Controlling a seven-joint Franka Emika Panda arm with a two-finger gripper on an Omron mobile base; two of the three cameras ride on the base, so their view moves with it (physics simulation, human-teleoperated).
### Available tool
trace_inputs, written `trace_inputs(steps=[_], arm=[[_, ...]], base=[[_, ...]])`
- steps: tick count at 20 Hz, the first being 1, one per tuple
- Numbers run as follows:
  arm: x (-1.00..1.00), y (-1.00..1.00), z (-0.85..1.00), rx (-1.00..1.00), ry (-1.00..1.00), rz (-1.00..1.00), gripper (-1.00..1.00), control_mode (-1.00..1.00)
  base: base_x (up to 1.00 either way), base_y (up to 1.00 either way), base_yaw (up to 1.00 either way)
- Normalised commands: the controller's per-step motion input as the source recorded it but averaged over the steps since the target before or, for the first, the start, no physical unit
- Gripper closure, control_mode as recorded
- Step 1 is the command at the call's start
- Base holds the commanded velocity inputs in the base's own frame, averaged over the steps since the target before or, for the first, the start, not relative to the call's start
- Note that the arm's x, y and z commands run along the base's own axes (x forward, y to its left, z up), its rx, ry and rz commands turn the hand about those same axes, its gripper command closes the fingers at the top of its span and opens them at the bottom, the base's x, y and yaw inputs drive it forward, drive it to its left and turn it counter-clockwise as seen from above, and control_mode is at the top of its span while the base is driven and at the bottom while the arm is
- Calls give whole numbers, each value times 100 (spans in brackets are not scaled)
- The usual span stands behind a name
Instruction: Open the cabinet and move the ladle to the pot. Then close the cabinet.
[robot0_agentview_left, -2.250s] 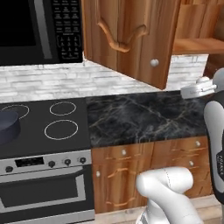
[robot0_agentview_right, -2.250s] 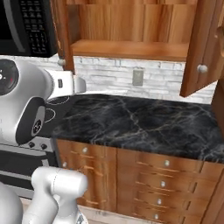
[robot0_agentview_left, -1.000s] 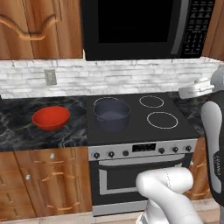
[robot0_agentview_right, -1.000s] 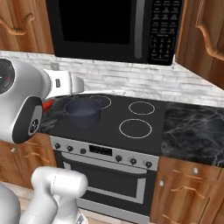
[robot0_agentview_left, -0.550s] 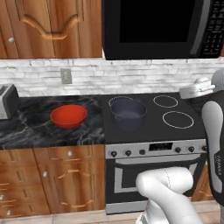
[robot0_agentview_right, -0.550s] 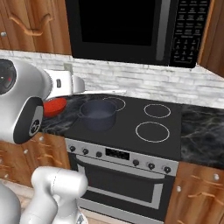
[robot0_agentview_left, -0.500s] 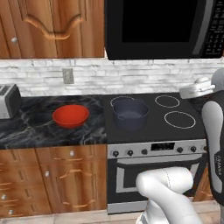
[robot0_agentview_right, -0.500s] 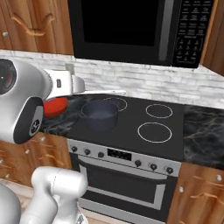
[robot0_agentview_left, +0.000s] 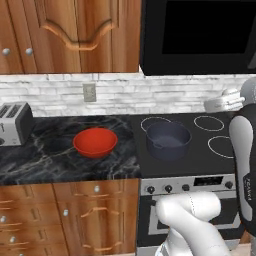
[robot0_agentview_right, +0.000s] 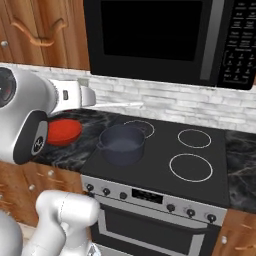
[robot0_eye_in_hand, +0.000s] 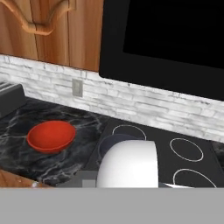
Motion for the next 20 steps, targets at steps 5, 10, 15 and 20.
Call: trace_inputs(steps=[5,10,15,20], arm=[[0,0,0,0,0,0,100,100],[0,0,0,0,0,0,100,100],[0,0,0,0,0,0,100,100],[0,0,0,0,0,0,100,100]], base=[[51,1,0],[42,2,0],[15,0,0],[18,0,0]])
